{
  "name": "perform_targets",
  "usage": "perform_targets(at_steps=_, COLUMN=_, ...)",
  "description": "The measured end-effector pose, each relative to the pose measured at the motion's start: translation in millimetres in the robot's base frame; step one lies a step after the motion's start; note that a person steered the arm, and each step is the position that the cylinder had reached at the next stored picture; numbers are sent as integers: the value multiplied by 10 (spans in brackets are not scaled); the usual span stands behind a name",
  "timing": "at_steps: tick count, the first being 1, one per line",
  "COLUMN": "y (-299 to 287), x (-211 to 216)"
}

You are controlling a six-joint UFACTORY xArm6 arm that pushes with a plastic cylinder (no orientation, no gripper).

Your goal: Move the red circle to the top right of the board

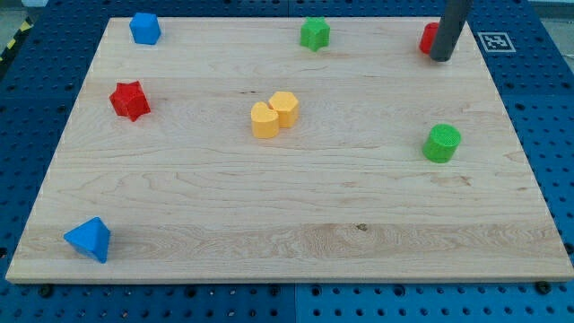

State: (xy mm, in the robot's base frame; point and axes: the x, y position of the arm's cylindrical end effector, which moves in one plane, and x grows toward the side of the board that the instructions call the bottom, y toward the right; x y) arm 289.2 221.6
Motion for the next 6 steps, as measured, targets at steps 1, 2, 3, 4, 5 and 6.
perform_targets(at_steps=1, y=-232, x=0)
perform_targets(at_steps=2, y=-270, x=-50)
perform_targets(at_steps=3, y=-174, x=-112)
perform_targets(at_steps=4, y=9, x=-204)
perform_targets(at_steps=5, y=214, x=-357)
perform_targets(at_steps=6, y=256, x=-373)
